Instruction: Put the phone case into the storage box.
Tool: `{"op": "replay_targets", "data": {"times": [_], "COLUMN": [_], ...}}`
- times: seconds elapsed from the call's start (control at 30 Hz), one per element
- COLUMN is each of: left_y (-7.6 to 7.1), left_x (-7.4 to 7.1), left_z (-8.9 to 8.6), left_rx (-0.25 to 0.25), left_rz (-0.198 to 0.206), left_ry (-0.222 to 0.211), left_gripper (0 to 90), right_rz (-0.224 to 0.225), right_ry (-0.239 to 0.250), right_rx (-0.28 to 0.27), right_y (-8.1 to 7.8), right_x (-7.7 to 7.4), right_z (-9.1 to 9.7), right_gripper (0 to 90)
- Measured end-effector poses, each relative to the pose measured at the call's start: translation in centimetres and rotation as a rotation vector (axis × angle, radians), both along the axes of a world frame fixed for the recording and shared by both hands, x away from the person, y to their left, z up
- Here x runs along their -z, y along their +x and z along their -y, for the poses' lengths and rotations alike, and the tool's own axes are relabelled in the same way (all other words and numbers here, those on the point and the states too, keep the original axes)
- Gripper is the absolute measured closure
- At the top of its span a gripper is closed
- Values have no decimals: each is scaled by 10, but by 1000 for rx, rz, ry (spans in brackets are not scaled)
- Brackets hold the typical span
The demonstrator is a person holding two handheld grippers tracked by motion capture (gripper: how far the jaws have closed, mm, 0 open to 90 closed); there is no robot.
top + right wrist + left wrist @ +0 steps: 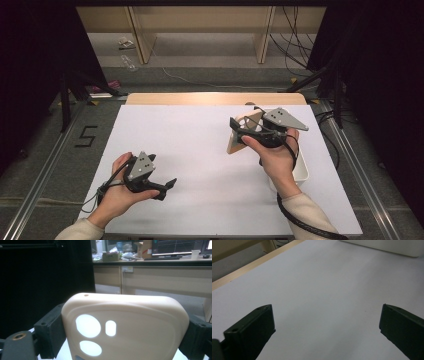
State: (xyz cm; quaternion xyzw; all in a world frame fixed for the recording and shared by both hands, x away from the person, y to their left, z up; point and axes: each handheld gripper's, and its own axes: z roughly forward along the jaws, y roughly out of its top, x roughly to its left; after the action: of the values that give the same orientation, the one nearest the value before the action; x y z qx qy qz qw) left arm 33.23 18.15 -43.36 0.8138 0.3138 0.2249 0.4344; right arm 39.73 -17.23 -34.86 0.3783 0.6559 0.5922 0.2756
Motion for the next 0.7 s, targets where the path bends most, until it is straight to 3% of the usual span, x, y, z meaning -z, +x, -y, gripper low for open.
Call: {"op": "replay_targets", "data": {"times": [0.7], "left_y": [0], "left_x": [0], "left_z": [0], "left_rx": [-2], "left_rz": [1], "left_ry": [1], "left_gripper": [0], "right_rz": [11], "right_ry": [8], "right_rx": [41], "right_y": [2], "right_x": [-5], "right_z": [12], "right_gripper": [125]}}
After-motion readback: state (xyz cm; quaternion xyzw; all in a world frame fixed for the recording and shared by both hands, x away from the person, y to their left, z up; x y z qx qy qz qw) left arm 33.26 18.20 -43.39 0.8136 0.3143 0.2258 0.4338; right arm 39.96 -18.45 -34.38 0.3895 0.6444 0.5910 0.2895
